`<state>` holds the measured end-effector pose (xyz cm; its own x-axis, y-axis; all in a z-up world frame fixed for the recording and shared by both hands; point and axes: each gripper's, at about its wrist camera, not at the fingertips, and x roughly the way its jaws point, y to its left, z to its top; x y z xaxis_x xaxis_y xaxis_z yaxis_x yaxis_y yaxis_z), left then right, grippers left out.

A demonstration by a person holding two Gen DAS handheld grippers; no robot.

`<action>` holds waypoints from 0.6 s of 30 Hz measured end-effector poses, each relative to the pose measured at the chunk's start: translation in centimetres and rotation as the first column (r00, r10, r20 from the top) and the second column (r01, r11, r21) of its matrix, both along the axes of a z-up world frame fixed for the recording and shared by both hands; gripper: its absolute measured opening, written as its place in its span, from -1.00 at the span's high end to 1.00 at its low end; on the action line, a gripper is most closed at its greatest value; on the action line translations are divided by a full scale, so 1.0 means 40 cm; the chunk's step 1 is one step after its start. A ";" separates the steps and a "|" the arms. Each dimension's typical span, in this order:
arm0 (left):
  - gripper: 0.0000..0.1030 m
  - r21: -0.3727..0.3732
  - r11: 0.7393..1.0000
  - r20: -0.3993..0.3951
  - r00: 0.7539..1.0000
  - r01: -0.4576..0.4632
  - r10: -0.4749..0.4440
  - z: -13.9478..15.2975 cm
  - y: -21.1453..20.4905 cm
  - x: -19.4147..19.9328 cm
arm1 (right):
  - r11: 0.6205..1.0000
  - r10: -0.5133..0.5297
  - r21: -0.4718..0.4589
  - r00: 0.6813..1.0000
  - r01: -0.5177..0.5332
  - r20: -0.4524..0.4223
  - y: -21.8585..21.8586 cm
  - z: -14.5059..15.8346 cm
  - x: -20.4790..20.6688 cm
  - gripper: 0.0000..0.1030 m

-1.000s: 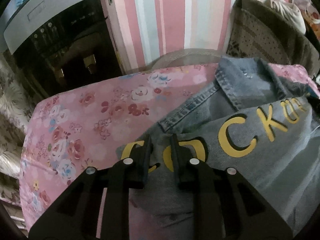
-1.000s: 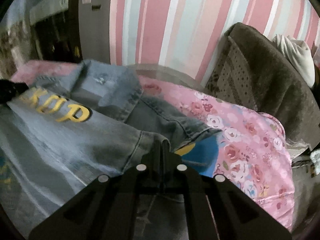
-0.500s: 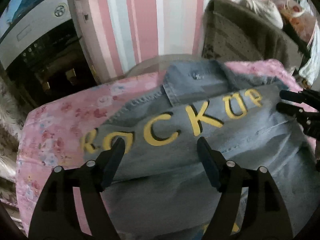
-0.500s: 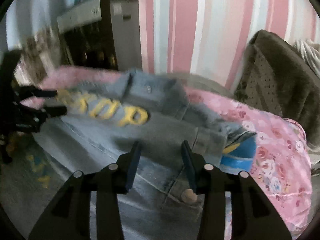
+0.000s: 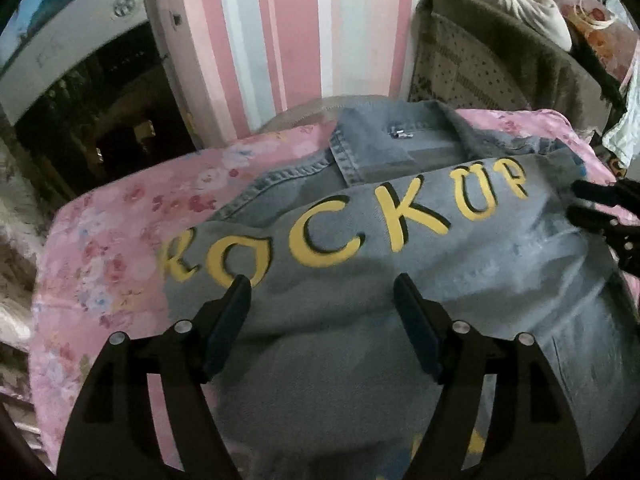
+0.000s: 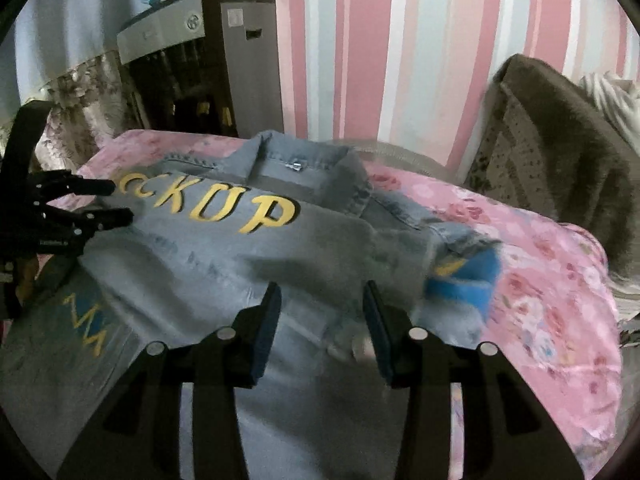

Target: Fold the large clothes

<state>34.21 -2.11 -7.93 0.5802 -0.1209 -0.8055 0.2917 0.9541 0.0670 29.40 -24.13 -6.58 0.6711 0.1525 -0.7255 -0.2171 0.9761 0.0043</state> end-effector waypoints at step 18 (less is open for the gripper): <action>-0.39 0.015 0.999 -0.130 0.991 -0.041 0.043 -0.086 0.110 -0.178 | 0.998 -0.058 -0.005 0.986 0.058 -0.157 -0.085 -0.119 -0.117 0.01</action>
